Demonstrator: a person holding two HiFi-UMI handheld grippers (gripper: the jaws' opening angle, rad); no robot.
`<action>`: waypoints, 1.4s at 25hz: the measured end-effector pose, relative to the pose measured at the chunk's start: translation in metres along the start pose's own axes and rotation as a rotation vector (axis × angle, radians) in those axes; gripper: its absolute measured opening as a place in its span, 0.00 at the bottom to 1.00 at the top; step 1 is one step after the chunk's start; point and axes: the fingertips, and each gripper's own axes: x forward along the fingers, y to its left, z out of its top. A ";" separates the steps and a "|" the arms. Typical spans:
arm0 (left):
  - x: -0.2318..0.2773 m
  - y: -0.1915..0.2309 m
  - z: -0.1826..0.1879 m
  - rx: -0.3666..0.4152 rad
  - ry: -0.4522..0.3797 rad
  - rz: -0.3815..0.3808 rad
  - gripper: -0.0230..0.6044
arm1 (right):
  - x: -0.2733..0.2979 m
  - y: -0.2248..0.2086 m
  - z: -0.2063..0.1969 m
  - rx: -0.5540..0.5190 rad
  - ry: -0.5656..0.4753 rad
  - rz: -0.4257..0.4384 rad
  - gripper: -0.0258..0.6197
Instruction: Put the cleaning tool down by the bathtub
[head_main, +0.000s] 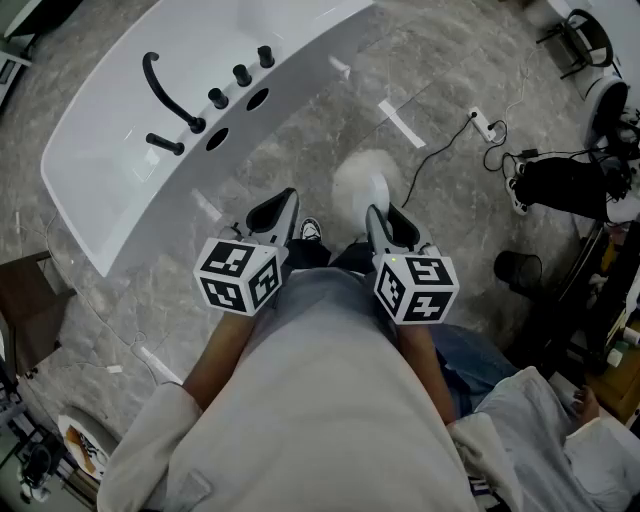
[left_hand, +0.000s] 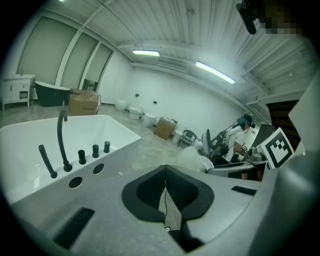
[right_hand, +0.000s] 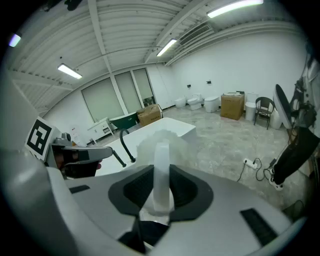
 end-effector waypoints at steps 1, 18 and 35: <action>-0.001 -0.001 0.000 0.001 -0.001 -0.001 0.04 | -0.001 0.000 -0.001 0.000 0.000 -0.001 0.18; 0.001 -0.016 -0.004 0.016 0.017 -0.040 0.04 | -0.010 0.008 -0.003 0.018 -0.028 0.030 0.18; 0.050 0.003 0.027 0.016 0.034 0.023 0.04 | 0.040 -0.028 0.039 0.061 -0.016 0.094 0.18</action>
